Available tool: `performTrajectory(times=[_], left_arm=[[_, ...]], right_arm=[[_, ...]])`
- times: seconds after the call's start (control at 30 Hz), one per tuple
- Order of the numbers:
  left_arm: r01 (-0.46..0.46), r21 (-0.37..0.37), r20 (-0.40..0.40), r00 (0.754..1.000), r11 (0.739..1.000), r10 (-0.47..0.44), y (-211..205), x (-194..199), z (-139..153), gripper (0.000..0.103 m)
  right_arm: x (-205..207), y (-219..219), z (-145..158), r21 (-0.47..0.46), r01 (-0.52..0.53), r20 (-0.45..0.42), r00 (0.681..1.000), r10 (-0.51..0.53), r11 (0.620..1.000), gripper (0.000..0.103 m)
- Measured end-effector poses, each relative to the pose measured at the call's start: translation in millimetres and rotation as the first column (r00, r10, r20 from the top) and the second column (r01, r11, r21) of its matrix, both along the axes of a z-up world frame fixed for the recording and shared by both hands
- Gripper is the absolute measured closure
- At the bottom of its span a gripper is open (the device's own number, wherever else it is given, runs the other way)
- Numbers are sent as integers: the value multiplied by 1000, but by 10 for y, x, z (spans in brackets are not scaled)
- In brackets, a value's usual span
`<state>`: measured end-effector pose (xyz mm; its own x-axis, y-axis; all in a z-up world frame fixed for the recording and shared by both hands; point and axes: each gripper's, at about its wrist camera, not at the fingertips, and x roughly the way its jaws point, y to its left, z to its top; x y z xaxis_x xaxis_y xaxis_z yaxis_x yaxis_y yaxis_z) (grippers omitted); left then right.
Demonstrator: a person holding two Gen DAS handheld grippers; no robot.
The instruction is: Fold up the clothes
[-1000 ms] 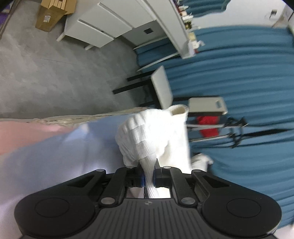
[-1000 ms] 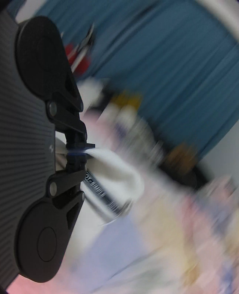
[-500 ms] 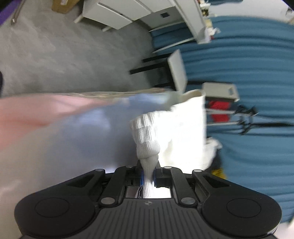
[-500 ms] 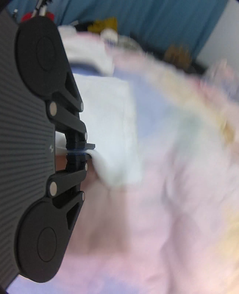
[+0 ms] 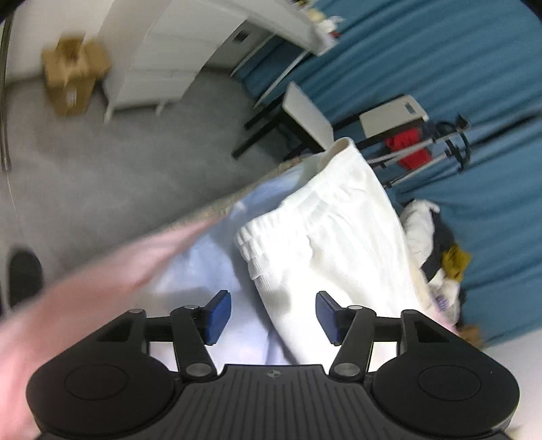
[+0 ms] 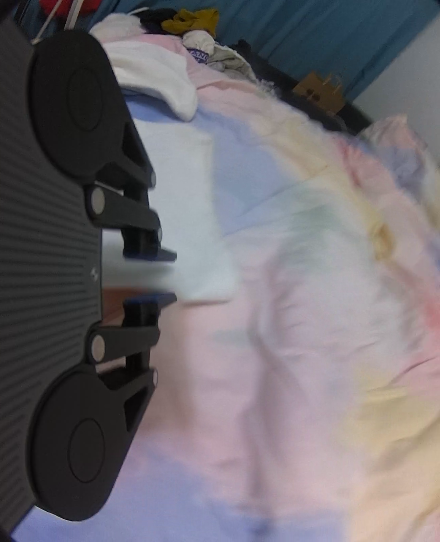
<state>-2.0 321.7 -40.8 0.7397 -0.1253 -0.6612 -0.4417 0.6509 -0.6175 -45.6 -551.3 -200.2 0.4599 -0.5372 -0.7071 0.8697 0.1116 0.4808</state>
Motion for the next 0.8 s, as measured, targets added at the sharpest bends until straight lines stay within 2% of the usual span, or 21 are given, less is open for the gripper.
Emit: performTrajectory(times=[0.03, 0.07, 0.1, 0.2, 0.3, 0.4, 0.5, 0.57, 0.7, 0.8], left_arm=[[6, 50, 12, 1000, 999, -7, -73, -43, 108, 33], [12, 101, 30, 999, 995, -15, -159, -81, 216, 25], [19, 162, 50, 998, 987, -27, -272, -110, 326, 22], [48, 345, 92, 992, 937, -85, -702, -102, 621, 15], [108, 450, 120, 976, 886, -180, -1198, -4, 796, 3], [184, 489, 137, 949, 853, -284, -1692, 114, 853, 0], [254, 521, 124, 922, 815, -366, -2232, 314, 850, 0], [300, 531, 114, 902, 793, -417, -2588, 470, 782, 0], [375, 546, 89, 864, 750, -496, -3132, 796, 540, 0], [417, 525, 78, 844, 742, -530, -3329, 986, 242, 0]], right_arm=[[21, 46, 95, -58, -12, -2, 1000, 12, 998, 51], [50, 102, 188, -114, -30, -1, 1000, 30, 993, 46], [85, 170, 280, -170, -51, 1, 999, 52, 984, 37], [237, 395, 470, -271, -175, 38, 981, 192, 947, 29], [413, 618, 617, -345, -309, 75, 932, 354, 886, 29], [706, 781, 578, -321, -471, 125, 839, 530, 821, 29], [1040, 865, 473, -280, -583, 161, 755, 636, 763, 29], [1244, 847, 374, -254, -619, 194, 720, 666, 743, 29], [1584, 581, 88, -159, -622, 332, 698, 635, 766, 30], [1845, 312, -232, -57, -583, 417, 724, 550, 810, 30]])
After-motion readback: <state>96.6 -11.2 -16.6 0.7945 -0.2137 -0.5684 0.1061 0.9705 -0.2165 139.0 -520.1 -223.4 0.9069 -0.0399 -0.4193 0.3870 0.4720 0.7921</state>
